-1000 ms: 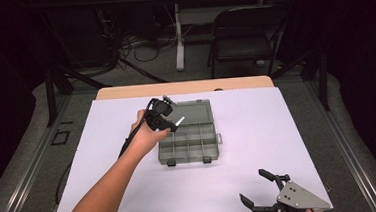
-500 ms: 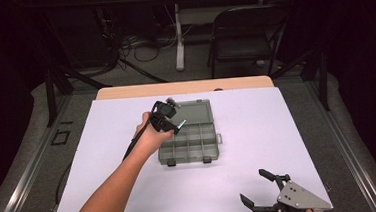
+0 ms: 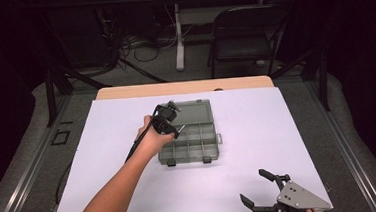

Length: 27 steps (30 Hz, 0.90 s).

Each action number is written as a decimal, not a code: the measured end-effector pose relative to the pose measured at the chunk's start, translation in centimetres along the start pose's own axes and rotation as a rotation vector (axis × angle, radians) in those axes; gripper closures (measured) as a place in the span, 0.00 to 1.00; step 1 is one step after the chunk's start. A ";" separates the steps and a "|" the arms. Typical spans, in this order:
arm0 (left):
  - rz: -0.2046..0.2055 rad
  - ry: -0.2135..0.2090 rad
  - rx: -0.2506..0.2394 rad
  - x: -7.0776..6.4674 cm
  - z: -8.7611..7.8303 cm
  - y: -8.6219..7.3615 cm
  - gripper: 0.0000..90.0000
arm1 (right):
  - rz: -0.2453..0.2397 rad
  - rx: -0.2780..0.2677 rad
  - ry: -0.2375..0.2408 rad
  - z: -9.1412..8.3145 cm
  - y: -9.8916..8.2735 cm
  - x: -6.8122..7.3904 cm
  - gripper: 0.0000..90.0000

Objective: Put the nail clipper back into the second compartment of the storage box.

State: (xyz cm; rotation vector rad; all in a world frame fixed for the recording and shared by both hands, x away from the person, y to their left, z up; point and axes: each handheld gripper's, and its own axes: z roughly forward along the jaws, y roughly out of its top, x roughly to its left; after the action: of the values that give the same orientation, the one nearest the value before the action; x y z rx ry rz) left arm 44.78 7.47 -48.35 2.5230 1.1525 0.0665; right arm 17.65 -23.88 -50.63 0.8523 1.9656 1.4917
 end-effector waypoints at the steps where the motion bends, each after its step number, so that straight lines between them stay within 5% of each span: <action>1: -0.002 0.002 0.001 0.0 0.1 0.0 0.88 | 0.000 0.000 0.000 0.0 0.0 0.0 0.13; 27: -0.041 -0.029 0.011 0.1 0.6 0.1 0.88 | -0.003 -0.006 -0.001 0.0 0.0 0.0 0.13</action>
State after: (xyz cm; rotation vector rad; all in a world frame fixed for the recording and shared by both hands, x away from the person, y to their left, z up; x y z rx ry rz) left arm 45.03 7.29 -48.90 2.5002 1.1959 0.0125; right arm 17.62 -23.90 -50.60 0.8473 1.9604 1.4942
